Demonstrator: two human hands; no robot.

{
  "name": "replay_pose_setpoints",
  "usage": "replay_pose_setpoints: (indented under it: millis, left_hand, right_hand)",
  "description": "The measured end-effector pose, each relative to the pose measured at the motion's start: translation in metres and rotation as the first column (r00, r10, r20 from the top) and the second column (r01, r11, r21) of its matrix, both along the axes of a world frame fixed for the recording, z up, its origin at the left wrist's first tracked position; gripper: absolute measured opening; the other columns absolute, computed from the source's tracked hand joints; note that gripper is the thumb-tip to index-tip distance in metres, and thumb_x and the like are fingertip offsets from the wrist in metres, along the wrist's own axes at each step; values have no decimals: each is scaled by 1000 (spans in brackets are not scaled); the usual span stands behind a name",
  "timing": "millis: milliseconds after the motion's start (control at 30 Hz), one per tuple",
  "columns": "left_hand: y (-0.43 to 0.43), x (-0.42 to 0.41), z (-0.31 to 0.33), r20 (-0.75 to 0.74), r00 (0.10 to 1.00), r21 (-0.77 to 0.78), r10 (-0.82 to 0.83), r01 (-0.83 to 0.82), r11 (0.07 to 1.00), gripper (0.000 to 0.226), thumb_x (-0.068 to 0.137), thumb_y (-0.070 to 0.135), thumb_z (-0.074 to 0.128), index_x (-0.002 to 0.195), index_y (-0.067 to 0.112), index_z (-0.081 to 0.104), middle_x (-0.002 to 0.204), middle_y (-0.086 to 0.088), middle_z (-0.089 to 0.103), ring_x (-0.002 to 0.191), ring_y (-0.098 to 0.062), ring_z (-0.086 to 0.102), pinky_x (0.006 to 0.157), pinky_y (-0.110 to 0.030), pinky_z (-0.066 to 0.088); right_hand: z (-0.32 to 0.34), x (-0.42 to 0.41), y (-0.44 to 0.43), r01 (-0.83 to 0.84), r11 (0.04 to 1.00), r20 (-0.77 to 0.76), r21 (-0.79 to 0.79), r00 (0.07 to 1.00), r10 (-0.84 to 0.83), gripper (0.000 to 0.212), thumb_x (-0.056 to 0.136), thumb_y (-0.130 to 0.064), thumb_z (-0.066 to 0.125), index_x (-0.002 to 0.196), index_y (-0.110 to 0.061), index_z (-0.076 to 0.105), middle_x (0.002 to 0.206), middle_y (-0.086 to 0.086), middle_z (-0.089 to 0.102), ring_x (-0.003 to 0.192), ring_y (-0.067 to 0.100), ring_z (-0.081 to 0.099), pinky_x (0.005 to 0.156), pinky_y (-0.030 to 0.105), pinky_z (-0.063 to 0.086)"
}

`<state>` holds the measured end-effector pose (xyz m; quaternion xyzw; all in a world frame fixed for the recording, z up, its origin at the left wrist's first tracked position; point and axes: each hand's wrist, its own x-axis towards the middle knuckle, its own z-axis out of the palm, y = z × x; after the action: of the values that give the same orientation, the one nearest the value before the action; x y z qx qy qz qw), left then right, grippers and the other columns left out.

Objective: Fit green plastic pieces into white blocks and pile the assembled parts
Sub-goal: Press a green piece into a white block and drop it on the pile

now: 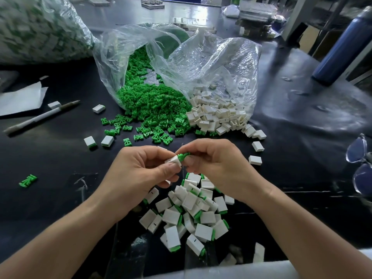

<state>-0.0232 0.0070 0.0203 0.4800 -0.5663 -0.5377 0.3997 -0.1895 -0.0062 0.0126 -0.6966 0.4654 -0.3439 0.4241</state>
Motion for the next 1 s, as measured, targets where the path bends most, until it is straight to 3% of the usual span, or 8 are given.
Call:
replay_pose_setpoints:
  millis: [100, 200, 367, 533, 700, 800, 900, 1000]
  left_hand:
    - [0, 0, -1, -2, 1000, 3, 11, -11, 1000, 21, 61, 19, 67, 79, 9, 71, 72, -11, 72, 57, -12, 66, 51, -17, 51]
    - [0, -1, -1, -4, 999, -2, 32, -32, 999, 21, 61, 19, 67, 79, 10, 71, 72, -10, 73, 58, -13, 68, 51, -17, 52]
    - [-1, 0, 0, -12, 999, 10, 32, -32, 999, 21, 61, 19, 67, 79, 9, 71, 72, -11, 72, 57, -12, 67, 50, -16, 51]
    - [0, 0, -1, -7, 999, 10, 38, -38, 999, 22, 61, 19, 67, 79, 8, 71, 71, -11, 72, 58, -13, 68, 51, -17, 52]
    - [-1, 1, -2, 27, 999, 9, 17, -17, 1000, 12, 68, 12, 68, 78, 8, 72, 69, -12, 72, 56, -11, 66, 50, -16, 50]
    - [0, 1, 0, 13, 1000, 5, 3, -3, 1000, 16, 63, 16, 68, 77, 9, 72, 69, -12, 72, 56, -12, 66, 49, -16, 50]
    - [0, 1, 1, 2, 1000, -3, -6, 6, 1000, 19, 61, 16, 67, 78, 7, 72, 69, -13, 71, 55, -12, 65, 49, -16, 50]
    - [0, 0, 0, -11, 1000, -5, -5, 5, 1000, 20, 63, 16, 66, 79, 6, 71, 70, -13, 71, 56, -12, 66, 49, -16, 50]
  right_hand:
    - [1, 0, 0, 13, 1000, 15, 4, 1000, -13, 21, 86, -4, 60, 97, -19, 70, 84, 9, 70, 80, 20, 67, 81, 42, 54]
    - [2, -1, 0, 37, 999, -10, -30, 999, -38, 25, 86, -6, 60, 93, -29, 68, 81, 1, 68, 71, 9, 64, 75, 37, 55]
    - [1, 0, 1, 49, 997, 6, -52, 999, -48, 22, 85, -6, 61, 89, -26, 68, 78, 6, 70, 67, 7, 63, 71, 37, 56]
    - [0, 0, 1, 61, 997, -18, -50, 998, -62, 22, 85, -7, 62, 86, -29, 68, 74, 8, 70, 64, 17, 65, 68, 47, 55]
    - [1, 3, 4, 48, 998, -18, -30, 999, -49, 18, 84, -5, 63, 93, -18, 71, 71, 6, 70, 60, 3, 62, 67, 32, 56]
    - [2, 4, 6, 57, 997, -46, -51, 997, -59, 16, 84, -5, 64, 95, -13, 72, 65, -6, 66, 57, -1, 60, 64, 23, 54]
    - [3, 3, 6, 50, 992, -161, -119, 985, -69, 12, 84, -13, 65, 92, -11, 73, 58, -16, 56, 56, -4, 55, 57, 11, 44]
    - [5, 3, 7, 28, 987, -230, -157, 971, -65, 9, 85, -17, 64, 82, -12, 71, 52, -16, 48, 53, -5, 49, 54, 10, 37]
